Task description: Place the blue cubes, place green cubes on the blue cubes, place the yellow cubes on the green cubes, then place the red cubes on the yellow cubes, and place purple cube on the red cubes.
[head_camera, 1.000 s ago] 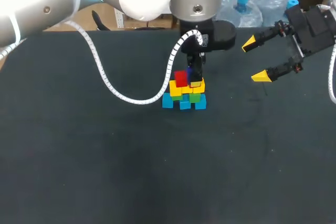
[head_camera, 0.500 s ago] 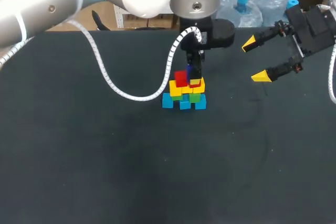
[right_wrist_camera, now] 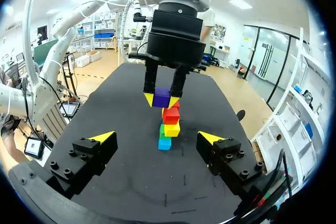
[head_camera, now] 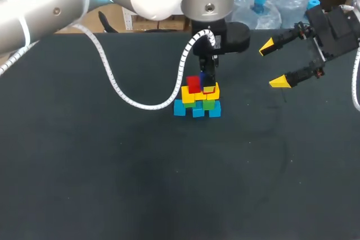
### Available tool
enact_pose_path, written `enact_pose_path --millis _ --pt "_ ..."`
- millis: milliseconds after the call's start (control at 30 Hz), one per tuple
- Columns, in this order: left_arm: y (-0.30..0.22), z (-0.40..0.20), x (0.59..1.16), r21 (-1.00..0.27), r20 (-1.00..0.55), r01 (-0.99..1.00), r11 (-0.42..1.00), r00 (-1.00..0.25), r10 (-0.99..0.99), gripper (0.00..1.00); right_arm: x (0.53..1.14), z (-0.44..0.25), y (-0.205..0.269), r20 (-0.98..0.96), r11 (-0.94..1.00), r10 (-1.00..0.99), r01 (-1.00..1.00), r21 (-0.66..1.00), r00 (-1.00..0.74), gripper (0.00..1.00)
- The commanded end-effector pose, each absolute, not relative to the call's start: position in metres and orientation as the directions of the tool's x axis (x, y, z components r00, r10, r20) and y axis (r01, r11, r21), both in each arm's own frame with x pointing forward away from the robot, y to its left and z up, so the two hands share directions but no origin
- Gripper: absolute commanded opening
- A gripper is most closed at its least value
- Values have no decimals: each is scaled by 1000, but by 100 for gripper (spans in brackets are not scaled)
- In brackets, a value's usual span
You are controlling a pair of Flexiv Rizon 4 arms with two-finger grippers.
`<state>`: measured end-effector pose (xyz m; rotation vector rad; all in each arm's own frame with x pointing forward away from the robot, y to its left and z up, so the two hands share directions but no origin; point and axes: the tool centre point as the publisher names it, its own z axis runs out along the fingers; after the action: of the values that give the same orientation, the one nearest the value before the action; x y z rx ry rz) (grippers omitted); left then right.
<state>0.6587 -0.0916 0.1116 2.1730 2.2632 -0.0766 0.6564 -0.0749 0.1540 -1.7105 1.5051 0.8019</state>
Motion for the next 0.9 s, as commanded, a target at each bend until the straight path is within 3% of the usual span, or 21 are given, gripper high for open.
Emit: enact_pose_path --millis 33,900 --pt "-91 110 663 -38 -36 999 33 -34 999 0 656 154 -75 -825 -69 -550 -992 -110 129 100" --pt "-86 106 676 -49 -24 999 24 -26 999 0 656 154 -75 -825 -69 -550 -992 -110 129 100"
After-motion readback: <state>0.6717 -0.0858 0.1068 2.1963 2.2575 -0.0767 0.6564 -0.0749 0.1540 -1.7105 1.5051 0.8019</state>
